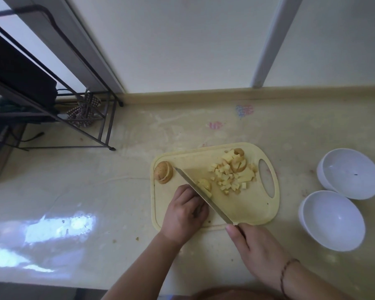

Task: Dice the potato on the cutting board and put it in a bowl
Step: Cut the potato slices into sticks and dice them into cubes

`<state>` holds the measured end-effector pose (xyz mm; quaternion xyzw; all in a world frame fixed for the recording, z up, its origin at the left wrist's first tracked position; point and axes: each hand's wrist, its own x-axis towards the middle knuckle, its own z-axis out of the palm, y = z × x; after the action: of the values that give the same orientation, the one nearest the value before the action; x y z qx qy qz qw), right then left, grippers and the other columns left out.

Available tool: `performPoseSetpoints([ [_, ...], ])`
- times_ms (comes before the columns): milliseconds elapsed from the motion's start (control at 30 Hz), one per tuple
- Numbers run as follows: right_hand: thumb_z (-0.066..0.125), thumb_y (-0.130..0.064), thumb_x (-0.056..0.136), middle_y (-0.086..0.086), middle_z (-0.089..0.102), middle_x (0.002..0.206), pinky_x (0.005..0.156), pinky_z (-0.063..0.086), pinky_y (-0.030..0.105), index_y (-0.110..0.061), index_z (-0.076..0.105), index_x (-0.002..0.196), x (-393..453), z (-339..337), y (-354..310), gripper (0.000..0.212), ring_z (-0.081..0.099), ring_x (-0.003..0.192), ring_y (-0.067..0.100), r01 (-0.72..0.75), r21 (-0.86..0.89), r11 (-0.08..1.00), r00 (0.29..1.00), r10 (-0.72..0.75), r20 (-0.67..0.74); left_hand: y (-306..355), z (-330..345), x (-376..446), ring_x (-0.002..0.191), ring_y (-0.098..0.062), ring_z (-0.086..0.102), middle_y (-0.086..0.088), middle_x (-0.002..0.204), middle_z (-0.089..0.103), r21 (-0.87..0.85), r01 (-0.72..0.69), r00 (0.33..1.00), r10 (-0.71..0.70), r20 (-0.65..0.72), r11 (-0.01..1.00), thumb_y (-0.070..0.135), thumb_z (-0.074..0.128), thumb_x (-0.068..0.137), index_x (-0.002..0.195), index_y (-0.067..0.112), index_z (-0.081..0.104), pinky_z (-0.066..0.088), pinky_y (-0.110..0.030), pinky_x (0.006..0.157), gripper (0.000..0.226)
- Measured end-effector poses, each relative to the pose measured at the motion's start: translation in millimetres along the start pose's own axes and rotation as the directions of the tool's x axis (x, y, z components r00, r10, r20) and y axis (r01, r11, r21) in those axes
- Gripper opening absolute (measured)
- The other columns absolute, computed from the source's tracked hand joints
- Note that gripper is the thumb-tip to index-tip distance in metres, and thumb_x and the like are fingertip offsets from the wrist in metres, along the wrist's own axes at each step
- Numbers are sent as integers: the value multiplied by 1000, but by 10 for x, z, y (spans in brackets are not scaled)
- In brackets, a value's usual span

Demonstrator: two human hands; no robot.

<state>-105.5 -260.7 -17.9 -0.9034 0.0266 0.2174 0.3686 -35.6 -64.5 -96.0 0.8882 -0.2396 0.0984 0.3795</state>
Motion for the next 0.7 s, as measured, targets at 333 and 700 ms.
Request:
performPoseSetpoints([
  [333,19,-72,76,3,52,50,54,38,21,-16,44,57,-40,-186,44,64,53,55,9,-105,87,991,994,108,-34,43,-47,-73,97,-24,60,-3,93,66,25,-16,1000,17,-11,1000,3,79,80,86,5,75,52,-30,84,8],
  [700,36,-56,92,-33,56,59,57,36,15,-29,40,59,-230,-95,-59,43,52,59,-1,-55,78,995,994,47,94,57,-51,-165,108,-23,64,-4,108,69,-19,62,997,-63,-35,998,2,77,83,98,4,76,54,-35,89,15],
])
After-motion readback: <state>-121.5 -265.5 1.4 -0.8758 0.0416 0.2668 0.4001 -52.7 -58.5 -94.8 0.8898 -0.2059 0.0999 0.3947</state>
